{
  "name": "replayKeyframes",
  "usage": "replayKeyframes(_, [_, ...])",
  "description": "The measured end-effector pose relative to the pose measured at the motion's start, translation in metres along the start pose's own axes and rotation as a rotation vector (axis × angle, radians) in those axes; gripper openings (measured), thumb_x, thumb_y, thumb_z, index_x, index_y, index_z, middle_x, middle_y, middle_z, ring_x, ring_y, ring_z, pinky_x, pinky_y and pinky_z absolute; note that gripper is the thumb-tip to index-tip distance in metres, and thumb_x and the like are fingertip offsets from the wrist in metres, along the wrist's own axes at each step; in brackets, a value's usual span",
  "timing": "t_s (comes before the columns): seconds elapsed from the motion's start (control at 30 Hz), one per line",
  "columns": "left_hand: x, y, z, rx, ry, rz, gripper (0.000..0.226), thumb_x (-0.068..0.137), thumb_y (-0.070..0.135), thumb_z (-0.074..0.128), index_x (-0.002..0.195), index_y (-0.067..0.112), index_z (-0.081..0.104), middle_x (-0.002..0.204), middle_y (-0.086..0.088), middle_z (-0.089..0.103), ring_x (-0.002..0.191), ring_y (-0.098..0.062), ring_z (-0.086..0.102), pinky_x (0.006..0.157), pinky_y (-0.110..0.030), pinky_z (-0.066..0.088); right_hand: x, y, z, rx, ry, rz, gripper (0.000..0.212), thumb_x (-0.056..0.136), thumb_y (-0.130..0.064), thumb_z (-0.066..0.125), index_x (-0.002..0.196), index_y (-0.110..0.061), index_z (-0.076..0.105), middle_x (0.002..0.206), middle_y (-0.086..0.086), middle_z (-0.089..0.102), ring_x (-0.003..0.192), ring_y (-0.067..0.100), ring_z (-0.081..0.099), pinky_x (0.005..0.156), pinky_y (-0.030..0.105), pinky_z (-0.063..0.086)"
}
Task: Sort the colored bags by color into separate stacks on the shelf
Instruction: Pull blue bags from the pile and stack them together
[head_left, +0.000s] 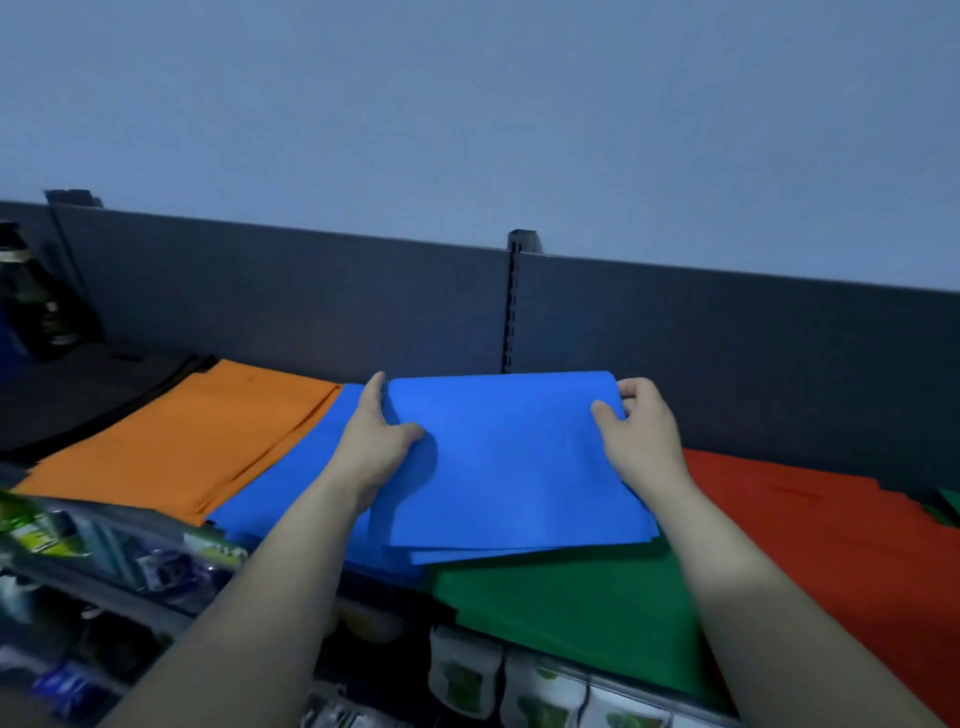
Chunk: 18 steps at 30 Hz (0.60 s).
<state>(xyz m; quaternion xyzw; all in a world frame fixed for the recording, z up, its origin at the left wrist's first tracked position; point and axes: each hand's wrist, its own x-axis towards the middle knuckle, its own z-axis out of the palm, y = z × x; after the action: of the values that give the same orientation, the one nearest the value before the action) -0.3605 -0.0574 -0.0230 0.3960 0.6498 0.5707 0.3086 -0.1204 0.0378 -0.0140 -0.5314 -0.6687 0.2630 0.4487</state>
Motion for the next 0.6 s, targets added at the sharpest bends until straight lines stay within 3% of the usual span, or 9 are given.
replayKeyframes(0.2, [0.025, 0.000, -0.045, 0.033, 0.042, -0.011, 0.073, 0.095, 0.007, 0.052, 0.152, 0.028, 0.013, 0.142, 0.011, 0.033, 0.080, 0.004, 0.047, 0.059, -0.016, 0.041, 0.011, -0.023, 0.047, -0.022, -0.075, -0.029, 0.013, 0.093, -0.023, 0.054, 0.104, -0.018, 0.048, 0.096, 0.000, 0.057, 0.067, 0.012, 0.051, 0.049, 0.025, 0.039])
replayKeyframes(0.37, [0.042, -0.007, -0.068, 0.092, 0.099, -0.012, 0.073, 0.095, 0.009, 0.051, 0.152, 0.030, 0.010, 0.150, 0.010, 0.028, 0.092, -0.008, 0.049, 0.062, -0.021, 0.046, 0.023, -0.032, 0.076, -0.006, -0.128, -0.055, 0.011, 0.093, -0.020, 0.053, 0.102, -0.017, 0.048, 0.094, 0.001, 0.059, 0.063, 0.013, 0.051, 0.049, 0.025, 0.039])
replayKeyframes(0.5, [0.052, -0.031, -0.086, 0.187, 0.090, -0.080, 0.077, 0.093, 0.008, 0.052, 0.152, 0.031, 0.008, 0.156, 0.009, 0.020, 0.111, -0.020, 0.052, 0.077, -0.033, 0.050, 0.022, -0.025, 0.103, -0.138, -0.237, 0.015, 0.015, 0.088, -0.019, 0.057, 0.100, -0.011, 0.051, 0.089, 0.005, 0.060, 0.069, 0.020, 0.053, 0.059, 0.032, 0.045])
replayKeyframes(0.6, [0.061, -0.055, -0.099, 0.240, 0.056, -0.172, 0.083, 0.090, 0.003, 0.053, 0.153, 0.025, 0.004, 0.157, 0.005, 0.018, 0.092, -0.016, 0.055, 0.070, -0.033, 0.050, 0.015, -0.013, 0.124, -0.242, -0.334, 0.122, 0.028, 0.082, -0.015, 0.059, 0.103, 0.004, 0.055, 0.075, 0.007, 0.053, 0.064, 0.019, 0.046, 0.059, 0.030, 0.037])
